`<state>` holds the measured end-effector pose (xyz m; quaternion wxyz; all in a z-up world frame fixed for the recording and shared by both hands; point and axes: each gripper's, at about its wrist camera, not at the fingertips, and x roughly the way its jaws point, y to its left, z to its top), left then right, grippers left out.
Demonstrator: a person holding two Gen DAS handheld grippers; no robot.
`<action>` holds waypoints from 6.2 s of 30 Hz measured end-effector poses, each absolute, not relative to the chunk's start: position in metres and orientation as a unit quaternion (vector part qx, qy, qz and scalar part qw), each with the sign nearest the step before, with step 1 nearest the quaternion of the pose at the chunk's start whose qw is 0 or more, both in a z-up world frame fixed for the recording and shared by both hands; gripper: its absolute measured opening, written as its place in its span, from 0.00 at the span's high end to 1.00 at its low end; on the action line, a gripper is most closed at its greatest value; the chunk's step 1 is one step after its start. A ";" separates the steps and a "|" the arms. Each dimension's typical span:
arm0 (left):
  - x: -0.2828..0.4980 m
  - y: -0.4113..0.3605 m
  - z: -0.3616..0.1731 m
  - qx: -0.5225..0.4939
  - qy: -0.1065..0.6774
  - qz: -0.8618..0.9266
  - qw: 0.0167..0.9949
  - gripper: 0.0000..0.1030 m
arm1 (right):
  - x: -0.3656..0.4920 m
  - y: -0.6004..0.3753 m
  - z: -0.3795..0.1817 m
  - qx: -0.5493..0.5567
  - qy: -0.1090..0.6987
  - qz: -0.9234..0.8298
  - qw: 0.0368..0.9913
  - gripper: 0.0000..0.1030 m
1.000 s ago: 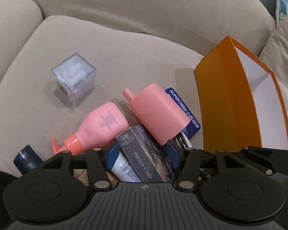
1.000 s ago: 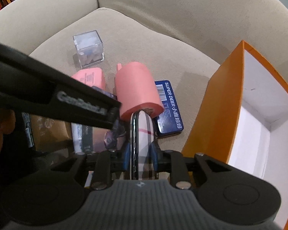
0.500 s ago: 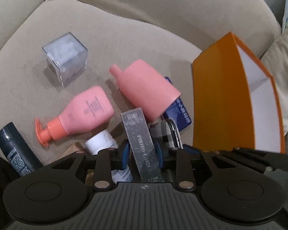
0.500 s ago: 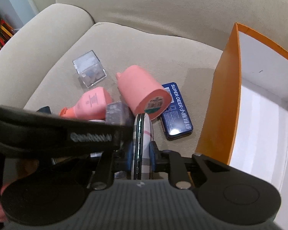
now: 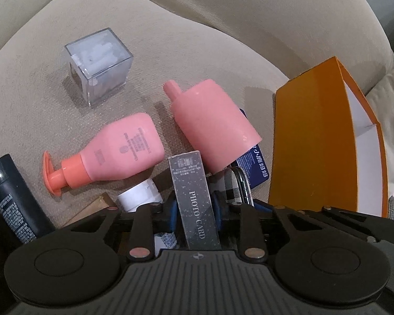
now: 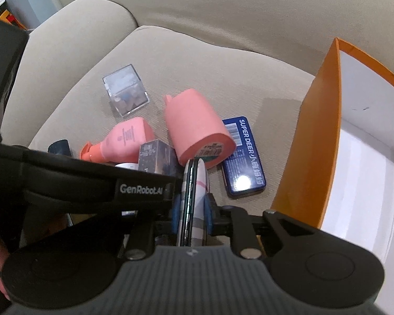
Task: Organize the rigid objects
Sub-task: 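Carry the photo card box and plaid case into the orange shoebox with both tools, then release the photo card box with the left tool while the right tool lowers the plaid case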
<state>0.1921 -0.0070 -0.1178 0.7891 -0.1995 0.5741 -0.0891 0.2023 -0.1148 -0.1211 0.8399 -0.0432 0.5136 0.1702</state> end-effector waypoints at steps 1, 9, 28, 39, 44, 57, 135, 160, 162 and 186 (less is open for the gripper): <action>0.191 -0.006 -0.116 -0.197 0.572 -0.087 0.791 0.72 | 0.202 -0.115 -0.121 -0.043 0.515 0.170 0.839 0.80; 0.172 0.011 -0.092 -0.198 0.556 -0.090 0.802 0.74 | 0.196 -0.126 -0.103 -0.012 0.508 0.149 0.849 0.83; 0.126 -0.016 0.005 -0.135 0.478 -0.133 0.857 0.76 | 0.125 -0.171 -0.019 0.085 0.410 0.132 0.898 0.83; 0.118 -0.084 0.047 -0.083 0.449 -0.204 0.866 0.76 | 0.074 -0.239 0.020 0.132 0.340 0.070 0.928 0.83; 0.131 -0.122 0.046 -0.072 0.459 -0.242 0.852 0.76 | 0.072 -0.274 0.014 0.145 0.344 0.024 0.927 0.83; 0.193 -0.209 -0.009 0.039 0.514 -0.239 0.823 0.76 | 0.118 -0.321 -0.036 0.171 0.382 -0.023 0.908 0.83; 0.232 -0.145 -0.038 -0.008 0.536 -0.194 0.822 0.87 | 0.236 -0.331 -0.134 0.282 0.461 0.015 0.841 0.83; 0.230 -0.139 -0.038 -0.037 0.531 -0.196 0.823 0.88 | 0.232 -0.288 -0.119 0.071 0.526 0.107 0.841 0.66; 0.230 -0.138 -0.039 -0.039 0.532 -0.197 0.823 0.88 | 0.227 -0.274 -0.126 0.074 0.545 0.131 0.825 0.73; 0.231 -0.135 -0.039 -0.052 0.534 -0.199 0.820 0.89 | 0.245 -0.278 -0.127 0.078 0.517 0.078 0.849 0.78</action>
